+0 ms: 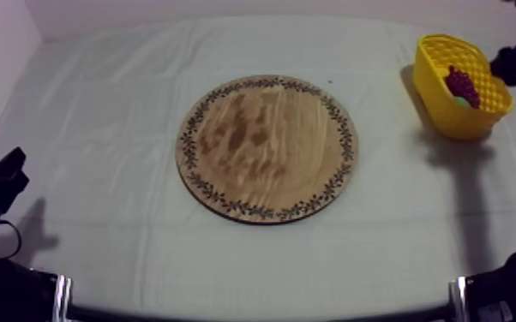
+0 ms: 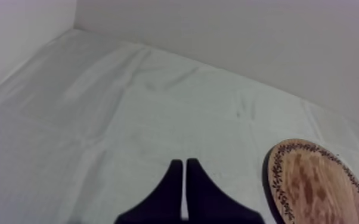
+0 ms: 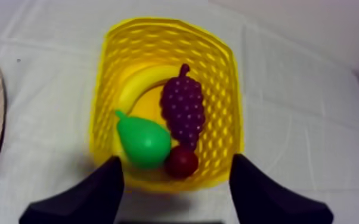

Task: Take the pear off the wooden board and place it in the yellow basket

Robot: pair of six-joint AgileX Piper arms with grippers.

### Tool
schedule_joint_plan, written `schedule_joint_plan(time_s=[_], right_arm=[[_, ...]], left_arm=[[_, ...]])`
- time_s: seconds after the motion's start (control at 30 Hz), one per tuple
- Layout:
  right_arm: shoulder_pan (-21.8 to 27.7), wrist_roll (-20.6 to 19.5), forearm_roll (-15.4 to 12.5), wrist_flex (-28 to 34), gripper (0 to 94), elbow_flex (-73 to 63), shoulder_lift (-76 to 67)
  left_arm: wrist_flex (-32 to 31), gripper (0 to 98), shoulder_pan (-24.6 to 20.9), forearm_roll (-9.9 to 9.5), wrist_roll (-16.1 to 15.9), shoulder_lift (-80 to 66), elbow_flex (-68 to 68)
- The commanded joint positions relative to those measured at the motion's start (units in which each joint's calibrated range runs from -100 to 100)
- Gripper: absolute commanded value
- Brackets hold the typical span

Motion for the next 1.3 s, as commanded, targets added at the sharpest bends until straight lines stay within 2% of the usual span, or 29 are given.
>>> schedule_joint_plan(time_s=[0.0, 0.27, 0.57, 0.67, 0.77, 0.9, 1.0, 1.17, 1.27], right_arm=[[-0.2, 1.9, -1.4, -0.7, 49.4, 12.2, -17.7], [-1.5, 6.9, -8.5, -6.4, 37.6, 29.2, -39.6], [-2.9, 10.5, -15.9, -6.7, 21.2, 40.5, -56.6], [-3.4, 5.6, -14.9, -6.4, 14.9, 42.6, -60.3], [-4.0, 0.1, -12.4, -5.0, 10.0, 43.9, -63.2], [-4.2, -4.7, -9.8, -3.9, 3.3, 44.8, -64.5], [-4.3, -6.6, -9.2, -3.5, 1.5, 45.0, -64.8], [-5.3, -6.2, -8.8, -3.2, 1.0, 45.1, -64.9], [-5.1, -8.0, -7.6, -3.1, 2.9, 45.2, -64.9]], left_arm=[[0.0, 0.1, 0.0, -0.02, 0.0, 0.0, 0.0], [0.0, 0.1, 0.0, -0.02, 0.0, 0.0, 0.0], [0.0, 0.1, 0.0, -0.02, 0.0, 0.0, 0.0], [0.0, 0.1, 0.0, -0.02, 0.0, 0.0, 0.0], [0.0, 0.1, 0.0, -0.02, 0.0, 0.0, 0.0], [0.0, 0.1, 0.0, -0.02, 0.0, 0.0, 0.0], [0.0, 0.1, 0.0, -0.02, 0.0, 0.0, 0.0], [0.0, 0.1, 0.0, -0.02, 0.0, 0.0, 0.0], [0.0, 0.1, 0.0, -0.02, 0.0, 0.0, 0.0]])
